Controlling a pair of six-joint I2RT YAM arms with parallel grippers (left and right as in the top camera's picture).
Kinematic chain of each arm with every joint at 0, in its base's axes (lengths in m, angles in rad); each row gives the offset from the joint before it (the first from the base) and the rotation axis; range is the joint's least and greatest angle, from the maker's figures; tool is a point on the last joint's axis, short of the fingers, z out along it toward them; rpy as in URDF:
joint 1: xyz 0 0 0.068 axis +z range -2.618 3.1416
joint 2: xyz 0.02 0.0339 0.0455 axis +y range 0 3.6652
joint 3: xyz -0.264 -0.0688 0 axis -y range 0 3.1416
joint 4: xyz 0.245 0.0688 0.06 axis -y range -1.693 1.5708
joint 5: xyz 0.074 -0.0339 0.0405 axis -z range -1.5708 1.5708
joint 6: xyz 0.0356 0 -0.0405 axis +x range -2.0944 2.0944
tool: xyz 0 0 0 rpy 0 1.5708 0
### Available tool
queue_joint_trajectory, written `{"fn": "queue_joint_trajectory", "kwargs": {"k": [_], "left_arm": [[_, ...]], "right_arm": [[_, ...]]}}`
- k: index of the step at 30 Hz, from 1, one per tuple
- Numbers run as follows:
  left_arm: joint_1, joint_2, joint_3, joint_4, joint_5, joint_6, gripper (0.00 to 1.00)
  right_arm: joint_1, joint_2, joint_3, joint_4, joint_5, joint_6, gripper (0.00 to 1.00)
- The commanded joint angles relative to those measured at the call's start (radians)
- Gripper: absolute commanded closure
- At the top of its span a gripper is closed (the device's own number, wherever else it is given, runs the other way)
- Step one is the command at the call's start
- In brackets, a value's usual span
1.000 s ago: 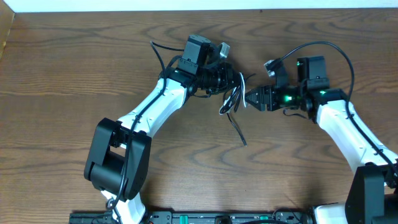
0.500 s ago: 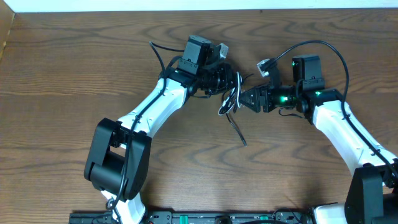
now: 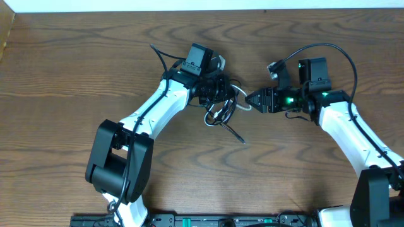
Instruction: Untangle cables
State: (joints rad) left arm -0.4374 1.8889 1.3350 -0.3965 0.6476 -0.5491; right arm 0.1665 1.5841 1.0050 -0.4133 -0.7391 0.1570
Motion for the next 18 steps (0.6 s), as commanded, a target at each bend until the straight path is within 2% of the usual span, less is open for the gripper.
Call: {"fn": "queue_joint_trajectory", "kwargs": {"k": [1, 4, 11, 15, 18], "left_arm": [[0.004, -0.014, 0.011, -0.006, -0.013, 0.037, 0.93], [0.004, -0.014, 0.011, -0.008, -0.013, 0.037, 0.92], [0.005, -0.014, 0.011, -0.091, -0.012, 0.097, 0.93], [0.005, -0.015, 0.011, -0.159, 0.003, 0.157, 0.93], [0.006, -0.014, 0.011, -0.182, 0.075, 0.229, 0.93]], "right_arm": [[0.039, 0.006, 0.008, 0.003, 0.000, -0.003, 0.38], [0.077, 0.006, 0.008, 0.001, 0.020, -0.042, 0.39], [0.090, 0.006, 0.008, -0.026, 0.245, -0.043, 0.43], [0.073, 0.006, 0.008, -0.025, 0.293, -0.112, 0.41], [0.071, 0.006, 0.008, -0.028, 0.286, -0.190, 0.34]]}}
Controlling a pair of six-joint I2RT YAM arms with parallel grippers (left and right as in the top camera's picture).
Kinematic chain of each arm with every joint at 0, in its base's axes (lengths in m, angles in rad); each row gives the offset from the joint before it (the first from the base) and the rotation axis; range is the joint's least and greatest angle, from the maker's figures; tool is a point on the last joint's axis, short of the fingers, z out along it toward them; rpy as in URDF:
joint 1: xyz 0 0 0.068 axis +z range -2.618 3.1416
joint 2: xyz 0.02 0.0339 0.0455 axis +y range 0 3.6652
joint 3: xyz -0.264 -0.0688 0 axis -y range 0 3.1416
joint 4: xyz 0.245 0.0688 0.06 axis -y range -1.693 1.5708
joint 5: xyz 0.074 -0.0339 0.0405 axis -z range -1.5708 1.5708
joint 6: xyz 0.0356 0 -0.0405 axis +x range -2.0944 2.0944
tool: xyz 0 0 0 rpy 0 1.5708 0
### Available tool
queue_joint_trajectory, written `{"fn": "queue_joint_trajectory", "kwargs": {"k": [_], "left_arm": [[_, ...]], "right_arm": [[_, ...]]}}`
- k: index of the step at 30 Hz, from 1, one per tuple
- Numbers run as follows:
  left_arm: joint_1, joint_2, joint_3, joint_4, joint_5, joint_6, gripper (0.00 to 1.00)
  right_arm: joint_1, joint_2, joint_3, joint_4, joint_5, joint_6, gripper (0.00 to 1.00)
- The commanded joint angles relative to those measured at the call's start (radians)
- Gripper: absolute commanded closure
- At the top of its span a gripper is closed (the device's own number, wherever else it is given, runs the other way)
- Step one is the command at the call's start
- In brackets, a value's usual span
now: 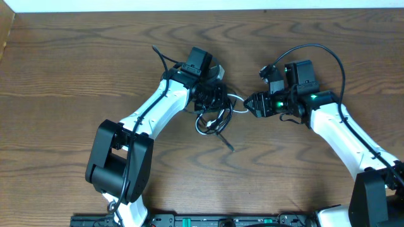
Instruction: Untangle cables
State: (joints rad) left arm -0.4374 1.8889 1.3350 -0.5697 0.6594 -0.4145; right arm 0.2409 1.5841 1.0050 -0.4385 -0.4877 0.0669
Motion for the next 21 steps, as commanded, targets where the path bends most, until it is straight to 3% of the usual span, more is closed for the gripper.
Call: {"fn": "queue_joint_trajectory", "kwargs": {"k": [1, 6, 14, 17, 21], "left_arm": [[0.007, -0.015, 0.011, -0.009, 0.103, 0.119, 0.92], [0.025, -0.014, 0.011, -0.009, 0.208, 0.149, 0.93], [0.116, -0.015, 0.011, -0.009, 0.403, 0.171, 0.93], [0.148, -0.015, 0.011, -0.018, 0.414, 0.171, 0.93], [0.164, -0.015, 0.011, -0.025, 0.414, 0.171, 0.92]], "right_arm": [[-0.003, 0.007, 0.008, -0.005, 0.021, -0.139, 0.32], [-0.003, 0.031, 0.008, -0.010, -0.130, -0.293, 0.32], [-0.005, 0.134, 0.008, 0.009, -0.125, -0.344, 0.39], [-0.006, 0.145, 0.008, 0.039, -0.125, -0.313, 0.55], [-0.013, 0.135, 0.008, 0.122, -0.124, -0.151, 0.90]]}}
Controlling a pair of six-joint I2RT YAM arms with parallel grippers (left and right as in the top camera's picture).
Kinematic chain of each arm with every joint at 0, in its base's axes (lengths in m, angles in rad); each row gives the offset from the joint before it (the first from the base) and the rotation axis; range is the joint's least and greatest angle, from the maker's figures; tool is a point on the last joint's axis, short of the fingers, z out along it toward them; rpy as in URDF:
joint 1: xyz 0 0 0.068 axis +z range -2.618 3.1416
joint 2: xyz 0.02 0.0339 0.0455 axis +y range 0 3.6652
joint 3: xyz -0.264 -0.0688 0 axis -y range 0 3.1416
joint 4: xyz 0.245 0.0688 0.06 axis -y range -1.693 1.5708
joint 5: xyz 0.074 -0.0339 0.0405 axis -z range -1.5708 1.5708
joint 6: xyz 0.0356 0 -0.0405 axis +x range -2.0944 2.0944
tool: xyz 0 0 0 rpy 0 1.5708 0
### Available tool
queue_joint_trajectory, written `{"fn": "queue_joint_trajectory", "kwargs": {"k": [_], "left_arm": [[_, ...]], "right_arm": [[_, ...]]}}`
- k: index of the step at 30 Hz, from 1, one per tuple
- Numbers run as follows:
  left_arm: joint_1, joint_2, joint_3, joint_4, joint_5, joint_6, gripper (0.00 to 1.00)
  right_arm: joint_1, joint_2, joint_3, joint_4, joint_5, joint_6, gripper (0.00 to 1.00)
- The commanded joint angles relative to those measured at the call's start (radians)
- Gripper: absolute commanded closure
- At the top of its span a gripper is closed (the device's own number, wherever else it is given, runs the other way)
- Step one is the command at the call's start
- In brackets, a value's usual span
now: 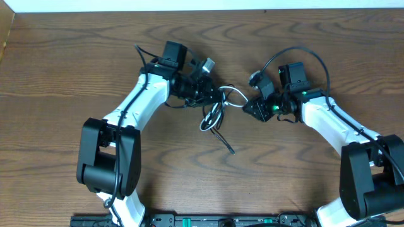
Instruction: Untangle cables
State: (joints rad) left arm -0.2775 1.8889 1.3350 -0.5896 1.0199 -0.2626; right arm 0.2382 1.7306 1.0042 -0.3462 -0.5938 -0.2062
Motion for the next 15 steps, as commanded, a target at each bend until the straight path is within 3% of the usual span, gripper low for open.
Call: {"fn": "queue_joint_trajectory", "kwargs": {"k": [1, 3, 8, 10, 12, 15], "left_arm": [[0.005, -0.014, 0.011, -0.005, 0.053, 0.019, 0.92], [0.005, -0.015, 0.011, -0.005, 0.053, 0.019, 0.92], [0.005, -0.014, 0.011, -0.005, 0.053, 0.019, 0.92], [0.005, -0.014, 0.011, -0.005, 0.053, 0.019, 0.91], [0.005, -0.015, 0.011, -0.005, 0.061, 0.019, 0.91], [0.006, -0.015, 0.011, 0.003, 0.186, 0.019, 0.92]], "right_arm": [[-0.015, -0.014, 0.009, 0.049, -0.019, 0.175, 0.92], [-0.026, -0.024, 0.009, 0.085, -0.034, 0.245, 0.95], [-0.037, -0.044, 0.009, 0.130, -0.094, 0.254, 0.98], [-0.037, -0.048, 0.009, 0.130, -0.090, 0.249, 0.90], [-0.037, -0.048, 0.009, 0.130, -0.090, 0.230, 0.72], [-0.029, -0.048, 0.009, 0.138, -0.090, 0.214, 0.46]]}}
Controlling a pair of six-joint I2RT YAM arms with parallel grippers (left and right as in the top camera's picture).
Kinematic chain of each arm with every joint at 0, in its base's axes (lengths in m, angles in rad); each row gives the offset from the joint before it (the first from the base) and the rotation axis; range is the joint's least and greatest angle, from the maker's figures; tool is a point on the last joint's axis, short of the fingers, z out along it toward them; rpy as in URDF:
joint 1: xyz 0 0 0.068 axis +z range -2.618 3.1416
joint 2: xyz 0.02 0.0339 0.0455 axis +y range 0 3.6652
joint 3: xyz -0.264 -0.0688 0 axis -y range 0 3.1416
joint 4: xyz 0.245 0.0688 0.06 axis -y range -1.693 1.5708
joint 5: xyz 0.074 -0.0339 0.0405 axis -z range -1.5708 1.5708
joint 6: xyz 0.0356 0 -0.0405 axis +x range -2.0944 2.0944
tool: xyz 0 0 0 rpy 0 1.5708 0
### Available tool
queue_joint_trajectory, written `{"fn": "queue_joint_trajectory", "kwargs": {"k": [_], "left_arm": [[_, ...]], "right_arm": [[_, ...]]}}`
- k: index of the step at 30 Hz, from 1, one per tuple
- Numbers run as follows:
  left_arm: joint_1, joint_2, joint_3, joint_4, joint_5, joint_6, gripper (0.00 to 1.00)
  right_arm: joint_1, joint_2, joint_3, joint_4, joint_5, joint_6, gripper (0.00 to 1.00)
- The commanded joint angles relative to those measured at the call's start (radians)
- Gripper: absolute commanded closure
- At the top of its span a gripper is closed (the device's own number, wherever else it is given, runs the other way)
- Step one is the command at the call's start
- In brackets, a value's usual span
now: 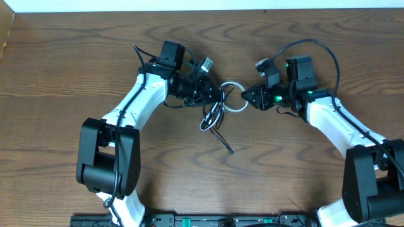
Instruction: Untangle cables
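Observation:
A tangle of one white and one black cable (216, 115) lies mid-table. Its white loop (234, 96) stretches between the two grippers, while a black end (226, 145) trails toward the front. My left gripper (213, 93) sits at the left side of the tangle, shut on the bundle. On the right, my right gripper (247, 98) is shut on the white loop's right side. The exact contact points are hidden by the fingers.
The brown wooden table (63, 75) carries only the cables and both arms. A white wall edge (189, 5) runs along the back, and a black rail (208, 221) lies at the front edge.
My right gripper has moved slightly up and to the right with the white loop, which now looks pulled rounder and tauter. The left gripper has stayed in place.
Both grippers held the tangle near mid-table, the right one on the white loop. Then the right gripper was closer in. Then the left arm stood farther left with the bundle. Now the right gripper is back to the right, the loop stretched between them.

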State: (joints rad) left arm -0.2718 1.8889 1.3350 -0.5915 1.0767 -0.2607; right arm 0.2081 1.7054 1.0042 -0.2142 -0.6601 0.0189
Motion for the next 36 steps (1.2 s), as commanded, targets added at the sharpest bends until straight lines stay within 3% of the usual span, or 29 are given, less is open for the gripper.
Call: {"fn": "queue_joint_trajectory", "kwargs": {"k": [1, 5, 8, 9, 12, 15, 18, 23, 25, 32, 36], "left_arm": [[0.000, -0.015, 0.011, 0.005, 0.174, 0.016, 0.91], [0.000, -0.015, 0.011, 0.005, 0.286, 0.016, 0.91], [0.000, -0.015, 0.011, 0.005, 0.301, 0.016, 0.91], [0.001, -0.015, 0.011, 0.005, 0.300, 0.016, 0.91], [0.005, -0.015, 0.011, 0.018, 0.299, 0.017, 0.92], [0.019, -0.015, 0.011, 0.045, 0.277, 0.016, 0.91], [0.038, -0.015, 0.011, 0.050, 0.224, 0.016, 0.91], [0.053, -0.015, 0.011, 0.047, 0.125, 0.017, 0.39], [0.050, -0.015, 0.011, 0.039, 0.066, 0.017, 0.32], [0.010, -0.014, 0.011, -0.098, -0.376, 0.018, 0.27], [-0.006, -0.014, 0.011, -0.127, -0.431, 0.018, 0.27]], "right_arm": [[0.003, -0.023, 0.009, 0.010, -0.024, -0.023, 0.43], [0.009, -0.022, 0.009, 0.016, -0.003, -0.035, 0.39], [0.010, -0.022, 0.009, 0.008, -0.005, -0.034, 0.45], [0.013, -0.022, 0.009, 0.000, -0.004, -0.034, 0.51], [0.014, -0.022, 0.009, -0.014, -0.005, -0.005, 0.83], [0.013, -0.023, 0.009, -0.013, -0.005, 0.057, 0.99], [0.013, -0.023, 0.009, -0.014, -0.005, 0.074, 0.99], [0.013, -0.026, 0.009, -0.018, -0.004, 0.160, 0.99], [0.013, -0.026, 0.009, -0.019, -0.003, 0.190, 0.99], [0.013, -0.033, 0.009, -0.077, 0.082, 0.241, 0.99], [0.010, -0.033, 0.009, -0.131, 0.131, 0.255, 0.99]]}}
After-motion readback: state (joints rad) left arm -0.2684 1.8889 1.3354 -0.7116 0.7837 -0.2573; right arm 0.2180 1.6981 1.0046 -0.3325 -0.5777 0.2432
